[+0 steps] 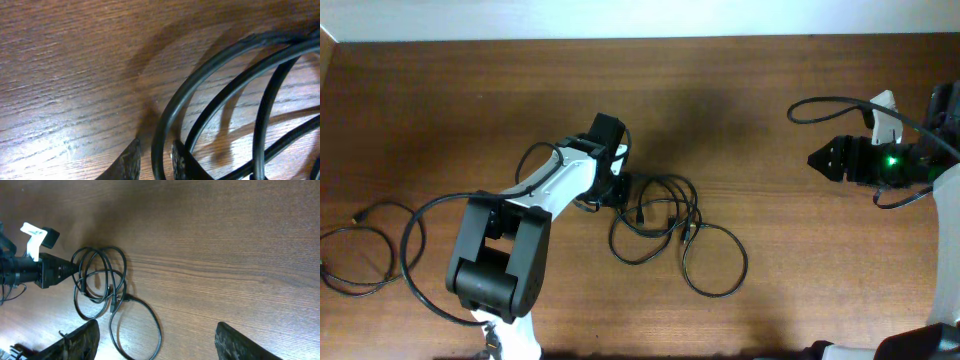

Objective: Untangle cables

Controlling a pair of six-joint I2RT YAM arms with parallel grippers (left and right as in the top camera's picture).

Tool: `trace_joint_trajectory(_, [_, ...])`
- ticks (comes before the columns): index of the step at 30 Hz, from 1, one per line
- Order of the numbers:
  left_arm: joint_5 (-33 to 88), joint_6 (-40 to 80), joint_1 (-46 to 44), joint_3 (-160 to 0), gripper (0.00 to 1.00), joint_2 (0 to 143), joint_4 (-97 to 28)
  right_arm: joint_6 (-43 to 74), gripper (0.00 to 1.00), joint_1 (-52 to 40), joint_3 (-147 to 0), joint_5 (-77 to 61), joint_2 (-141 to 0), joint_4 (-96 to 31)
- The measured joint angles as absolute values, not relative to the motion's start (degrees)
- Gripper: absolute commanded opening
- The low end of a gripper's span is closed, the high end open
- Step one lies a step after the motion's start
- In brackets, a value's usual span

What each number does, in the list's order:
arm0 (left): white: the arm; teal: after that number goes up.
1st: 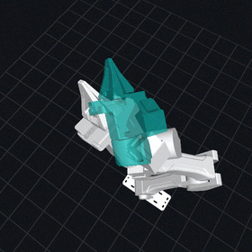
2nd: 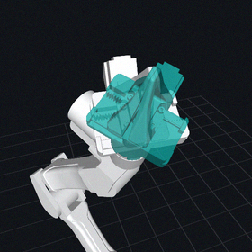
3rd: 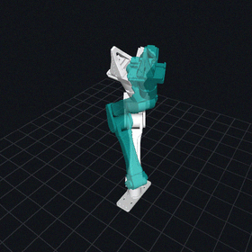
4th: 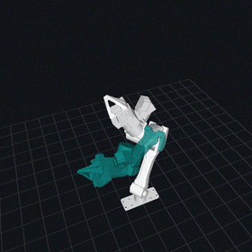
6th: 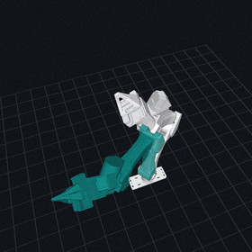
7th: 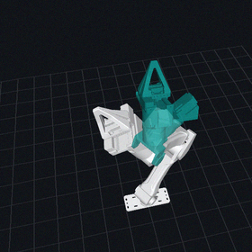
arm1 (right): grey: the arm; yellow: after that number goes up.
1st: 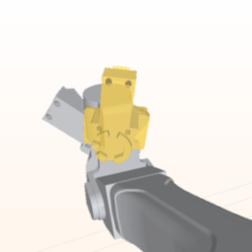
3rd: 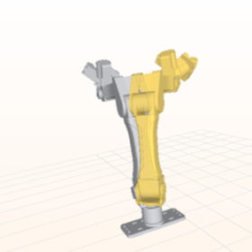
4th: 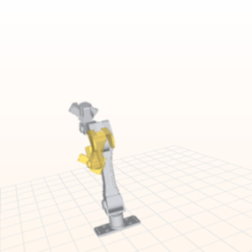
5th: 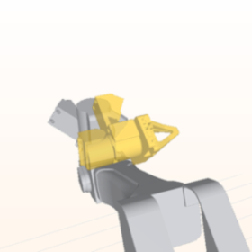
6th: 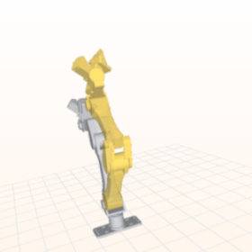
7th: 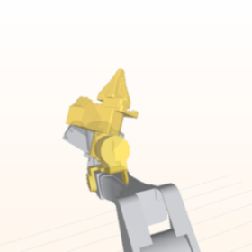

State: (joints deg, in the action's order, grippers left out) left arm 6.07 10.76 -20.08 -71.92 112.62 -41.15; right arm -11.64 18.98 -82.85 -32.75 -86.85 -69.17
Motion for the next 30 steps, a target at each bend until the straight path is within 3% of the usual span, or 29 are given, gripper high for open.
trace_joint_trajectory(1, [6.2,11.0,-20.1,-71.9,0.0,112.6,-41.2,-11.7,0.73,19.0,-82.8,-32.8,-86.8,-69.2])
trace_joint_trajectory(15, [12.8,11.0,-20.1,-74.3,0.0,109.6,-45.4,-12.5,0.73,19.0,-82.8,-32.8,-86.8,-69.8])
trace_joint_trajectory(25, [20.3,10.7,-20.1,-103.0,0.0,86.8,-41.6,-12.4,0.73,19.0,-82.8,-32.7,-86.8,-69.8])
trace_joint_trajectory(30, [20.8,10.1,-20.1,-110.7,0.0,85.2,-37.6,-12.5,0.73,19.0,-82.8,-32.7,-86.8,-69.8])
